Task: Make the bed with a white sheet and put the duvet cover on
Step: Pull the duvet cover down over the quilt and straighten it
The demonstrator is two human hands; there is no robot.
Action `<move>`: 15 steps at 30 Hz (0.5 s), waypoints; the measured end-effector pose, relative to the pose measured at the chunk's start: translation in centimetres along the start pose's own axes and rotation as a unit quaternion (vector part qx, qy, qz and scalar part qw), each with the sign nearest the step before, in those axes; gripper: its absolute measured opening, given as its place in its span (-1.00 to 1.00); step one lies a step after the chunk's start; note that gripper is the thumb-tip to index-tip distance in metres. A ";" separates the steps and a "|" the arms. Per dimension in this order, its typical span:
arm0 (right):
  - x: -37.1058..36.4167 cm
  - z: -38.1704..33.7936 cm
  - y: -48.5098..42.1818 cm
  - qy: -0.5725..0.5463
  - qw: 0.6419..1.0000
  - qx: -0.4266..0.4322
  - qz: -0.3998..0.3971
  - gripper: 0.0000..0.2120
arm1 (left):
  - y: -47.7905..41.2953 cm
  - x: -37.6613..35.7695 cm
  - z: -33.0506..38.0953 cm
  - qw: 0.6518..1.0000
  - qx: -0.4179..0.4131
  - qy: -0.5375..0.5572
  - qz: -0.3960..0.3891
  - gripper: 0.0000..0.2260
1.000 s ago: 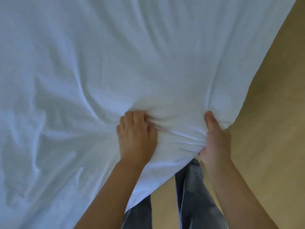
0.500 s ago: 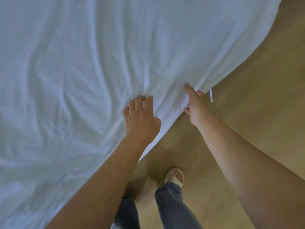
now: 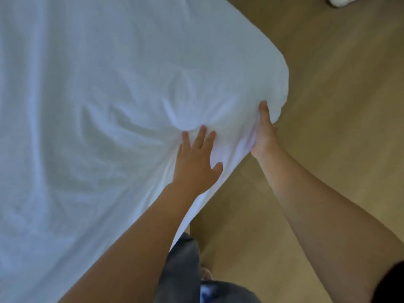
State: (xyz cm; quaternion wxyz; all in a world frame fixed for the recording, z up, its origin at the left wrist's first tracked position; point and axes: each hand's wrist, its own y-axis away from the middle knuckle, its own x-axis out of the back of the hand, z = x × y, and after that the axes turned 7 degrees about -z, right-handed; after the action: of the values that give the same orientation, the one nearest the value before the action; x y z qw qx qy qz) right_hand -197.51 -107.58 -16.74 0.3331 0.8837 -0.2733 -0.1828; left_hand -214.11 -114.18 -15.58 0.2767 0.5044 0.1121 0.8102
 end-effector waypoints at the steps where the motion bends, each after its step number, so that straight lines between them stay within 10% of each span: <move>1: -0.2 -1.2 -0.8 -0.023 1.000 -0.016 -0.015 -0.23 | -0.9 0.2 0.7 1.000 -0.001 0.003 -0.003 -0.33; 10: 1.2 -6.5 -2.6 0.026 0.998 -0.059 -0.016 -0.63 | -7.7 3.8 8.4 0.992 0.092 0.029 0.083 -0.20; 15: 4.6 -9.7 0.1 0.122 0.992 -0.009 0.005 -0.72 | -11.2 4.7 11.2 0.988 0.120 -0.026 0.097 -0.60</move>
State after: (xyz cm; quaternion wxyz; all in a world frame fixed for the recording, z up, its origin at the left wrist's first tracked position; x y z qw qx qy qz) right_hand -189.08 -105.68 -10.46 0.3728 0.8951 -0.2330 -0.0743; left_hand -202.04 -103.44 -11.97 0.1368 0.5633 0.1514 0.8006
